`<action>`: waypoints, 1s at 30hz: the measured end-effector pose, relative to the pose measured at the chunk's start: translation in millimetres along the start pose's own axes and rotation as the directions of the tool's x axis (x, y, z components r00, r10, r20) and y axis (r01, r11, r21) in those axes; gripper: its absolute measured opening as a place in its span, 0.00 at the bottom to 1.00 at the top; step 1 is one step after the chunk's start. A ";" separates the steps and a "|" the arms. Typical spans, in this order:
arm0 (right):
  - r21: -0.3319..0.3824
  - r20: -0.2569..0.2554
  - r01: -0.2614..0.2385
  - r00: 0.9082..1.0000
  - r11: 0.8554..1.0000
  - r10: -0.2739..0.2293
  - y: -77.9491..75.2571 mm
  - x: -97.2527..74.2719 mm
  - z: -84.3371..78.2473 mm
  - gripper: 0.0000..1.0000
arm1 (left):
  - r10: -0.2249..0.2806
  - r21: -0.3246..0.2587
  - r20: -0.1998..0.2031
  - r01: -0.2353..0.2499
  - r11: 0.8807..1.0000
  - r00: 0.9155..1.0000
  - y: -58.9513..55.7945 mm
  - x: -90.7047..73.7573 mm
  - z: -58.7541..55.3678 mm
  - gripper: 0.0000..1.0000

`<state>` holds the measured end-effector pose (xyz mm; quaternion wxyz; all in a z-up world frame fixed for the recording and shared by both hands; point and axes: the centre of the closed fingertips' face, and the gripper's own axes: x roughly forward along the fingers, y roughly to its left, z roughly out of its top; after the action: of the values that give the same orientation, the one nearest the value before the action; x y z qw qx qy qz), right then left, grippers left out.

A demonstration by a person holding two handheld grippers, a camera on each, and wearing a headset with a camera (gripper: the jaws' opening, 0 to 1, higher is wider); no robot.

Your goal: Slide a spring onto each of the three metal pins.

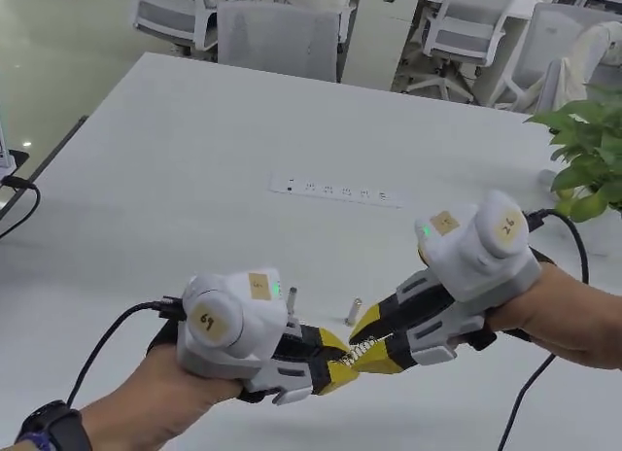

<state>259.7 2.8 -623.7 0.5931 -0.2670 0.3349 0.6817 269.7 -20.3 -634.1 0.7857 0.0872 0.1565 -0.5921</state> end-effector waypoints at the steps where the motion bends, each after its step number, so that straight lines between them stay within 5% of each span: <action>1: -0.005 -0.003 -0.002 1.000 1.000 0.002 0.0 0.1 0.3 0.12 | 0.000 0.000 0.002 0.000 1.000 1.000 0.2 0.0 0.5 0.02; 30: -0.176 -0.086 -0.042 0.996 0.984 0.027 -1.4 0.0 -0.3 0.09 | -0.007 0.014 0.022 0.007 1.000 1.000 3.8 -4.3 6.6 0.02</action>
<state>261.1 2.6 -624.0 0.5407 -0.3411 0.3018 0.7073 273.2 -17.5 -626.6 0.7847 0.0857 0.1441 -0.5968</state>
